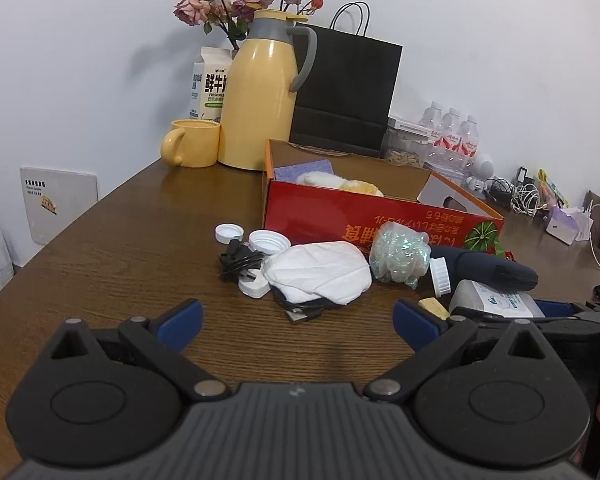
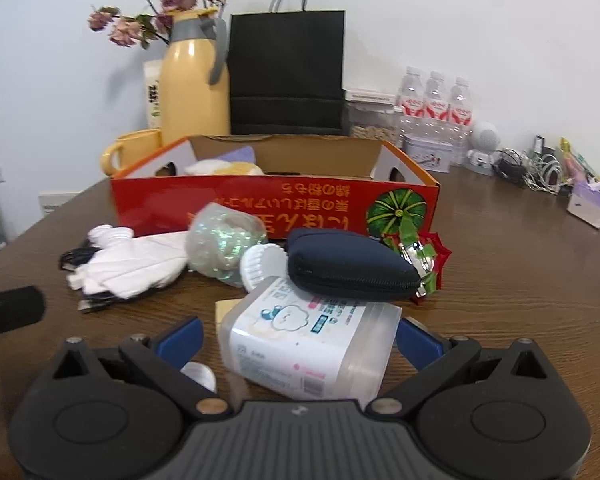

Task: Organize objects
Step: 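Move both tools back over the table toward the white wipes container, then grasp the white wipes container with the right tool while the left tool grasps a white cap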

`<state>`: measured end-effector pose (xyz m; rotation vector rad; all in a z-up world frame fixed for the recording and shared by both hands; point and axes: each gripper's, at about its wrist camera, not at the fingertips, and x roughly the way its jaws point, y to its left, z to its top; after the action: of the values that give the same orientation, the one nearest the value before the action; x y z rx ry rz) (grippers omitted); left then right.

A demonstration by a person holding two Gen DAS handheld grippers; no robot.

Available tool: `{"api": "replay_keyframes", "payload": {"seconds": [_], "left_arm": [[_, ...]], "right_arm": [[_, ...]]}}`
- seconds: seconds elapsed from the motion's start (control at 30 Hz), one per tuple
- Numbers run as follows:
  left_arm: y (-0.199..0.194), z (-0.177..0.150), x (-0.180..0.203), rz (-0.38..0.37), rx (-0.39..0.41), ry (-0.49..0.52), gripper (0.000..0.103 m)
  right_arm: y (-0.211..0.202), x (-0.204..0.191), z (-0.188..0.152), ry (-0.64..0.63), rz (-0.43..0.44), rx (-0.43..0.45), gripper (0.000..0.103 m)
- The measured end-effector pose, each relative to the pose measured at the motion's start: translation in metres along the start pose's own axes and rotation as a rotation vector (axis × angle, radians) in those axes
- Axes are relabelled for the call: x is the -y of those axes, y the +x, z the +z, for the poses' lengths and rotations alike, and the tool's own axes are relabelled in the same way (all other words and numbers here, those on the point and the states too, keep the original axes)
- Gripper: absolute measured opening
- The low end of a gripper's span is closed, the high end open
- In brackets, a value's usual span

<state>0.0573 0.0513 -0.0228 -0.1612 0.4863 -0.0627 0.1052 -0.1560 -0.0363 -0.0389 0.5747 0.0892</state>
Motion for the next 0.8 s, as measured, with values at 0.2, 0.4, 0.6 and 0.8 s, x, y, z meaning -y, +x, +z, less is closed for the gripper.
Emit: {"api": "replay_keyframes", "payload": {"seconds": [0.2, 0.4, 0.6, 0.8], "left_arm": [[0.004, -0.001, -0.002, 0.002, -0.012, -0.011, 0.103], [0.004, -0.002, 0.002, -0.004, -0.013, 0.0, 0.103], [0.005, -0.002, 0.008, -0.001, -0.02, 0.008, 0.103], [0.01, -0.005, 0.019, -0.01, -0.044, 0.034, 0.103]], "right_arm": [[0.009, 0.005, -0.001, 0.03, -0.051, -0.017, 0.103], [0.012, 0.008, -0.001, 0.036, -0.03, -0.033, 0.097], [0.005, 0.018, -0.002, 0.051, 0.041, -0.025, 0.093], [-0.007, 0.03, -0.008, 0.04, 0.096, -0.003, 0.089]]}}
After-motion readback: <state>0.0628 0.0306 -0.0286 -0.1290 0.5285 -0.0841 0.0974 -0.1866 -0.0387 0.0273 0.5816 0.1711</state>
